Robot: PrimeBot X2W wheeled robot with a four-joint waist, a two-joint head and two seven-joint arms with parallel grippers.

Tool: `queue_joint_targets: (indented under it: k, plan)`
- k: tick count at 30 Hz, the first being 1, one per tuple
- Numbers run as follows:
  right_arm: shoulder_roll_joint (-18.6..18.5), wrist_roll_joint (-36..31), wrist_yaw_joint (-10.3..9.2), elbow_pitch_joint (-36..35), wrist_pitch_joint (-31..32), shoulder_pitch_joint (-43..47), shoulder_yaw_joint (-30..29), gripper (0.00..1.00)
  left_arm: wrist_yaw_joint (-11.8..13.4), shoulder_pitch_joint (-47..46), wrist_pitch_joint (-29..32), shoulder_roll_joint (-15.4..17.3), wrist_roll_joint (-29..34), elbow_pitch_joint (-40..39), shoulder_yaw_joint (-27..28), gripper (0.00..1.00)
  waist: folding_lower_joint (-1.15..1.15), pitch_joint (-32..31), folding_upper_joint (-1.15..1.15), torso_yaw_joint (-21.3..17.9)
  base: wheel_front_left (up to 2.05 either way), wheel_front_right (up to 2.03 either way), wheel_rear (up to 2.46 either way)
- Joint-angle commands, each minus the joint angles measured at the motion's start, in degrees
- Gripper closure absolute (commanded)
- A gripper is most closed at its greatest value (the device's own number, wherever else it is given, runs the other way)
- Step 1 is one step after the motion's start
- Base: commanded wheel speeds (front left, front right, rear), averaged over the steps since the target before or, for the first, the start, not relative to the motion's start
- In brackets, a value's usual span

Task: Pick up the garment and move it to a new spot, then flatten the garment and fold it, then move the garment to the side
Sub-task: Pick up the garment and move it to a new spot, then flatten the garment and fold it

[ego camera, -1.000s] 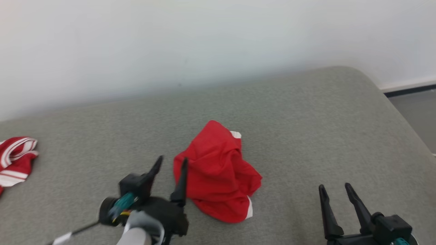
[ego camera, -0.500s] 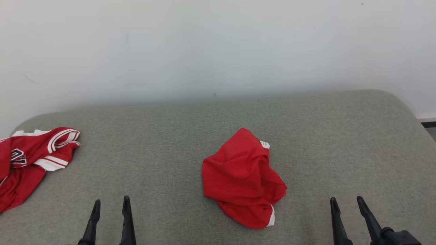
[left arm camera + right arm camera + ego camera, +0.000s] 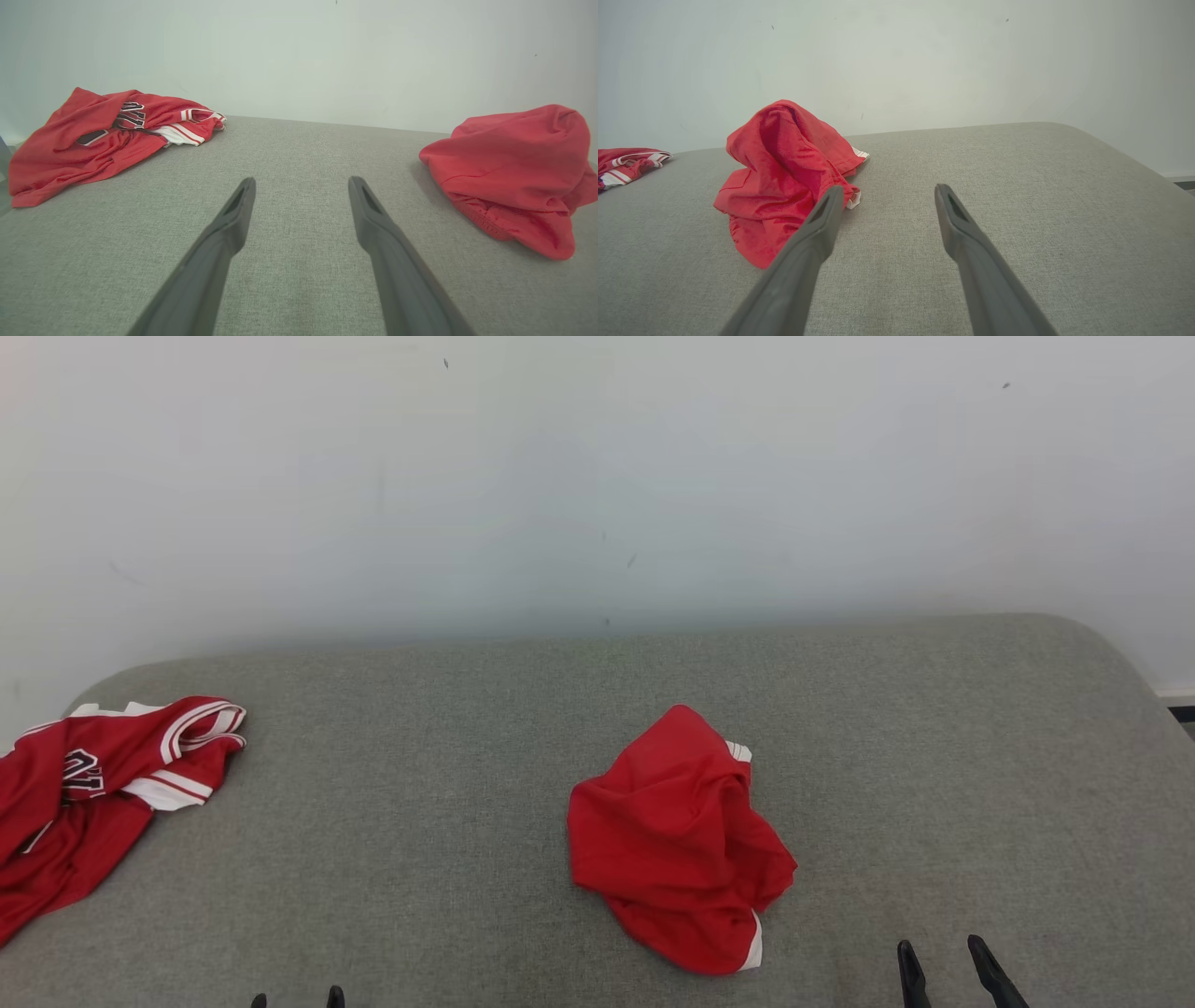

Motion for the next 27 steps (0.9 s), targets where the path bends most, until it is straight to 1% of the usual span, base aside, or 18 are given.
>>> queue_joint_targets:
  k: [1,7,12,27]
  plan:
    - [-0.3,0.2,0.05,0.1,-0.2,0.4,0.1,0.00,-0.3,0.5,-0.2,-0.2,0.4,0.1,0.2,0.00,0.01,-0.1,0.00,-0.1,0.00,0.00,0.00]
    - [0.1,0.5,0.05,0.9,-0.5,-0.3,0.7,0.00,-1.3,-0.2,-0.2,-0.2,1.1,1.2,0.7,0.00,0.01,-0.1,0.00,-0.7,0.00,0.00,0.00]
    - [0.5,0.6,0.05,1.3,-0.7,-0.7,0.6,0.00,-1.6,-0.5,-0.2,-0.3,1.0,1.9,0.8,0.00,0.01,0.0,0.00,-1.1,0.00,0.00,0.00]
    - [0.8,1.0,0.05,1.4,-0.9,-1.0,0.7,0.00,-1.8,-1.0,-0.2,-0.4,1.4,2.0,1.7,0.00,0.01,0.4,0.00,-1.2,0.00,0.00,0.00]
